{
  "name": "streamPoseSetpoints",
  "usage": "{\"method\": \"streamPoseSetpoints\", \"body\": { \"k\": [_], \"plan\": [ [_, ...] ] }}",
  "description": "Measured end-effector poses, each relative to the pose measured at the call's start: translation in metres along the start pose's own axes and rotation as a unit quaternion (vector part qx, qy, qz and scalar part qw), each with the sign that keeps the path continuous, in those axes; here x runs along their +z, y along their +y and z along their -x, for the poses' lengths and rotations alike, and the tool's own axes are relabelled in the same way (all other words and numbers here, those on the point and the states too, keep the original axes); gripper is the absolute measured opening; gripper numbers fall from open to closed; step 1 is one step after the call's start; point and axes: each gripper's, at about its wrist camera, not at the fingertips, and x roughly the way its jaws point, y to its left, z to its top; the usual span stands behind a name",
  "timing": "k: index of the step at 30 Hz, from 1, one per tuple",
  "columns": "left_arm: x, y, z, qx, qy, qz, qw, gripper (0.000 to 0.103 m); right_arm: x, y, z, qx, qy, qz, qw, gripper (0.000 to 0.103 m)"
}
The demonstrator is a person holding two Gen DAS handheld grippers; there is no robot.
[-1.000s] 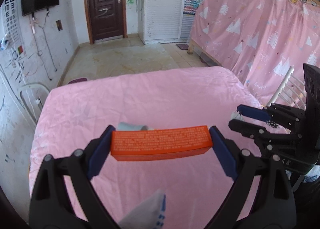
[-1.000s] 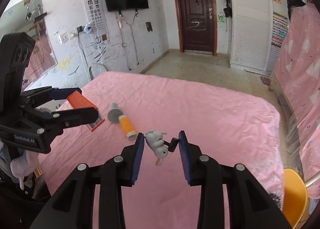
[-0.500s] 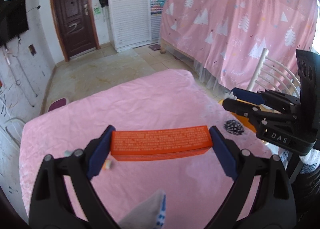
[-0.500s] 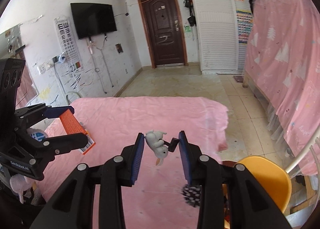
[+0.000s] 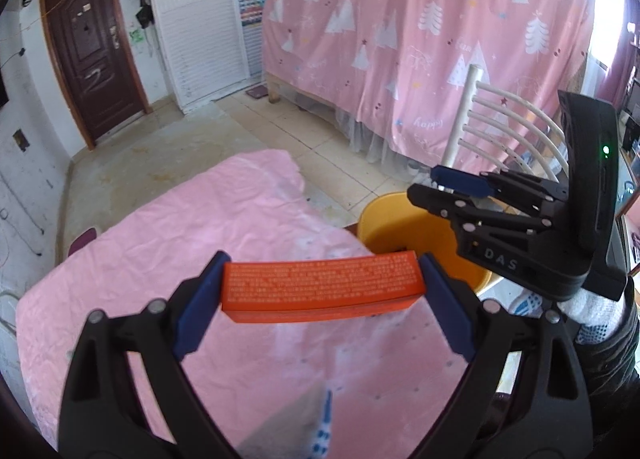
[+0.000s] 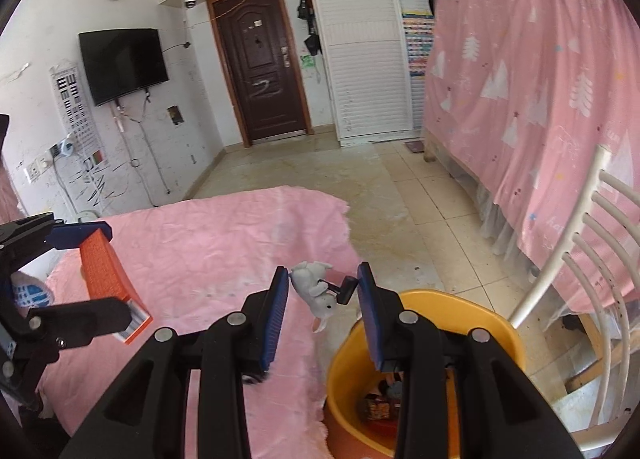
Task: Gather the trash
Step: 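Carry the orange box and white toy toward the orange bucket, then open the left tool over the bucket while the right tool releases the white toy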
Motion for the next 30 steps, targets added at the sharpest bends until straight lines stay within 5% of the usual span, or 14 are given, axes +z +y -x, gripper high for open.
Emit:
{"method": "streamPoseSetpoints", "body": {
  "k": [18,30],
  "plan": [
    [0.046,-0.081,-0.100,-0.047,0.066,-0.055,0.9952,0.090,-0.020,-0.106,0.016,-0.056,-0.029,-0.098,0.993,0.025],
    [0.044,-0.104,-0.132,-0.050,0.092,-0.075,0.9917,0.092,-0.036,-0.124,0.013,-0.058,-0.023,-0.125,0.990,0.025]
  ]
}}
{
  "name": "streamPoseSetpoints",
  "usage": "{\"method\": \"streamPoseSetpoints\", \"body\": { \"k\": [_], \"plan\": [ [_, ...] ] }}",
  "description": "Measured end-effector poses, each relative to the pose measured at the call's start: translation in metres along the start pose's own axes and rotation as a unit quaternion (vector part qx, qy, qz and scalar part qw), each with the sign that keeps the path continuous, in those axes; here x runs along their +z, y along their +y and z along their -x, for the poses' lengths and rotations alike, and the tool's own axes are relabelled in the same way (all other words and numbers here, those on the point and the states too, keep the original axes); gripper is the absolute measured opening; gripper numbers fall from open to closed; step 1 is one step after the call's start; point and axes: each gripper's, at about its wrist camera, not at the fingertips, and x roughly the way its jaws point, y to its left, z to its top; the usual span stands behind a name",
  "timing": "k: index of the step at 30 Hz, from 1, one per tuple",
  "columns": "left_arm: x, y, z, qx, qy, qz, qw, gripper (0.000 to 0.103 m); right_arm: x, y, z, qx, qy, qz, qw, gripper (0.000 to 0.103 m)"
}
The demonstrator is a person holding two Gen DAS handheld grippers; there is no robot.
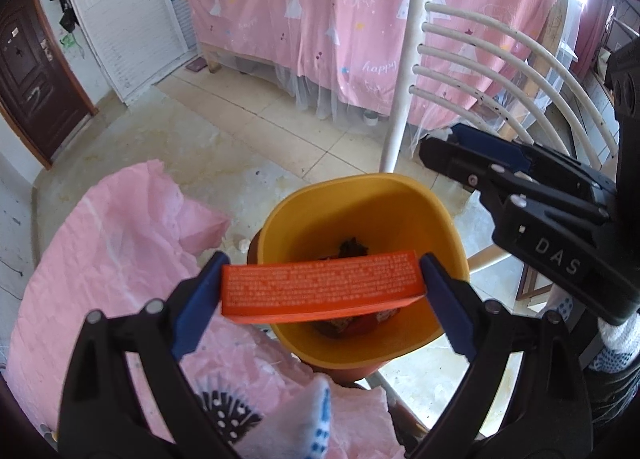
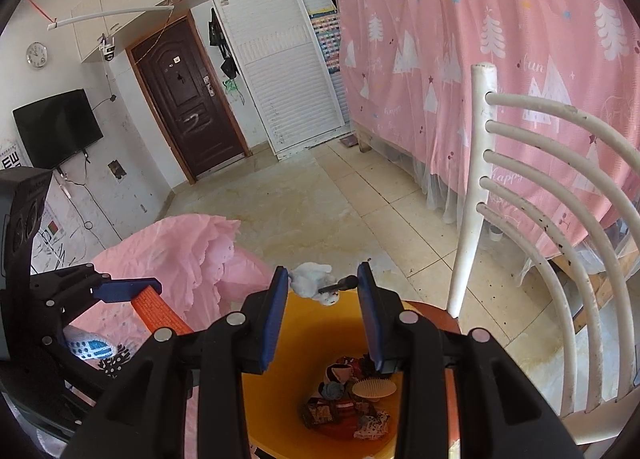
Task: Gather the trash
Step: 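Open the left tool over the bucket while the right tool releases the white toy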
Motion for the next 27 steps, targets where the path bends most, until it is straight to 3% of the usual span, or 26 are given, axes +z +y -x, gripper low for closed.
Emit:
{"method": "streamPoseSetpoints", "body": {
  "k": [12,27],
  "plan": [
    [-0.004,0.022,0.015,-0.003,-0.008,0.031,0.9995,0.096,-0.001,0.010,-0.008,0.000,0.012,0.009,1.000,0.025],
    [-0.051,0.078,0.094,-0.011,-0.072,0.103,0.9920,0.096,0.004,0.058,-0.009,0.009,0.026,0.041,0.999,0.031]
  ]
}}
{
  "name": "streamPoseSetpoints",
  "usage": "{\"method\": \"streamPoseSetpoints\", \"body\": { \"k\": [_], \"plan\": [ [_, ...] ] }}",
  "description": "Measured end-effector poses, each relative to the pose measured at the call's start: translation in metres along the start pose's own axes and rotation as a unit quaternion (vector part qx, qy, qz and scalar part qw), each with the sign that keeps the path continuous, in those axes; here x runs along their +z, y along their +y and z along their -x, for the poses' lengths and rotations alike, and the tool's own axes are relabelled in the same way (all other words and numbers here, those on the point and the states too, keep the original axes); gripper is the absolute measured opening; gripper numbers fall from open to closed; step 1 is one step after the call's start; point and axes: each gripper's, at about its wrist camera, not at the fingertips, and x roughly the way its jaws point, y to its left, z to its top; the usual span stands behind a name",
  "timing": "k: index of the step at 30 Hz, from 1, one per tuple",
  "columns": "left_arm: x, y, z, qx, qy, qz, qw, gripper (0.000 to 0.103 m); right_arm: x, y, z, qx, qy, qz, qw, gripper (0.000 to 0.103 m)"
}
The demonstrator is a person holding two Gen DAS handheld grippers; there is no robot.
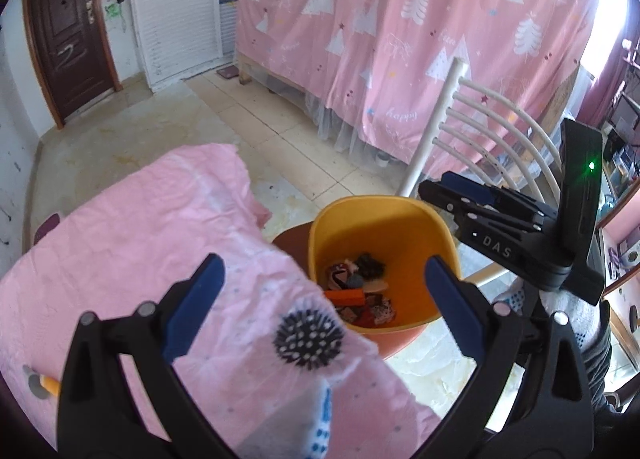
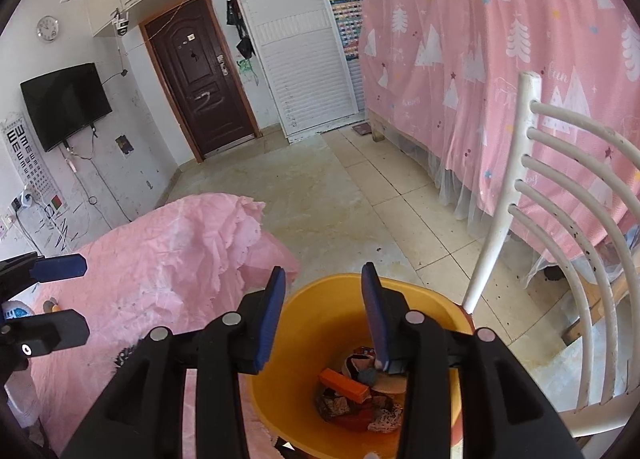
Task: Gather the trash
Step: 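Open the left tool over the bucket while the right tool releases the white toy, then move both tools back over the grey-and-orange tube on the bed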
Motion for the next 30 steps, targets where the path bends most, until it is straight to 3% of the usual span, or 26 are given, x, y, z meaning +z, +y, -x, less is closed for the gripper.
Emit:
{"method": "streamPoseSetpoints", "body": {
  "k": [15,30],
  "plan": [
    [-0.033,0.093,0.065,0.049,-0.046,0.070,0.9953,0.096,0.011,0.132,-0.010,0.062,0.013,0.092,0.994,0.042],
    [-0.069,0.177,0.114,0.093,-0.079,0.133,0.9835,0.097,-0.010,0.264,-0.028,0.147,0.060,0.182,0.970,0.042]
  ]
}}
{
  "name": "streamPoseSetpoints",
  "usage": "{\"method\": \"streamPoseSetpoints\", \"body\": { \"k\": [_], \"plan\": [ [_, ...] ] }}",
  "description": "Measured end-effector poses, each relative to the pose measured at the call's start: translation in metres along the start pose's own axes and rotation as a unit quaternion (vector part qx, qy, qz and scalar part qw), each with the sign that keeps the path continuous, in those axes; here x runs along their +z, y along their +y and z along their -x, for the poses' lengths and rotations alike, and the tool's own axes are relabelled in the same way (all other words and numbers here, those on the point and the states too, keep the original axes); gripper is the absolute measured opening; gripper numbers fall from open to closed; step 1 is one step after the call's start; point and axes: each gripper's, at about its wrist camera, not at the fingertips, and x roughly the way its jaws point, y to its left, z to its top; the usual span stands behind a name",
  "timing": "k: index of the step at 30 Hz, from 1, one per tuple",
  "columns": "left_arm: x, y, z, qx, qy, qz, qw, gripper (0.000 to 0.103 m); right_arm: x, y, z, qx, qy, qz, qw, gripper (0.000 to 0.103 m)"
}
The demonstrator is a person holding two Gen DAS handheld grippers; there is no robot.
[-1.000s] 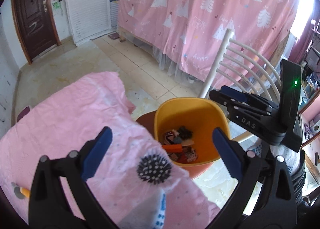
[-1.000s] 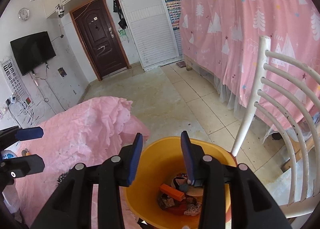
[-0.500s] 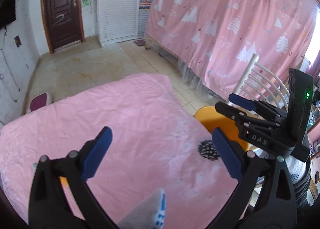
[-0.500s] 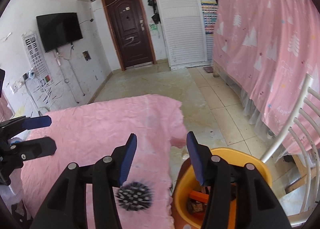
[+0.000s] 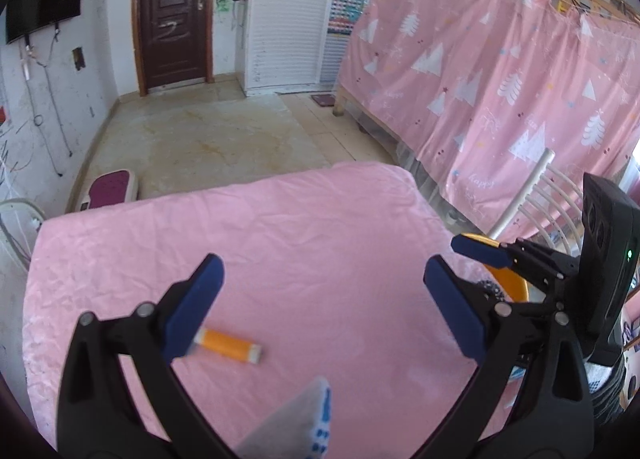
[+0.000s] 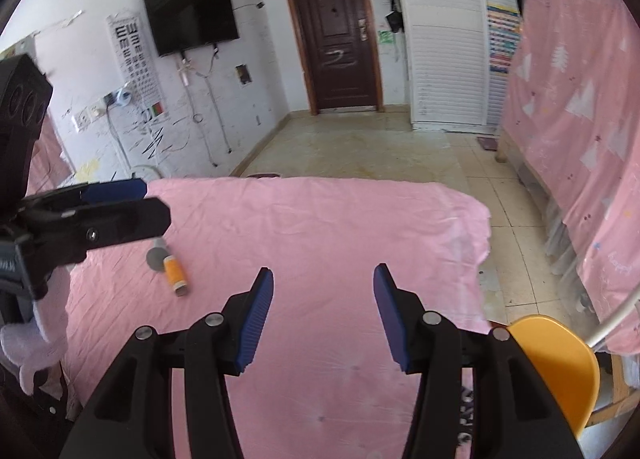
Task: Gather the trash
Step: 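Move both tools back over the grey-and-orange tube on the bed, then grasp the grey cap with the left tool while the right tool grasps the orange tube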
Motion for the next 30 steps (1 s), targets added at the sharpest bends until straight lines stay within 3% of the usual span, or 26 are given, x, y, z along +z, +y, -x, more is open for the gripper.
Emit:
{"method": "streamPoseSetpoints", "body": {
  "k": [22,30],
  "plan": [
    [-0.031,0.119,0.011,0.039,0.004,0.086,0.9955,0.097,0.008,0.102,-0.072,0.060,0.065,0.090,0.992,0.043],
    [-0.041,0.132,0.009,0.052,0.015,0.059,0.9968,0.097,0.007,0.134,-0.101,0.079,0.090,0.124,0.985,0.043]
  ]
}}
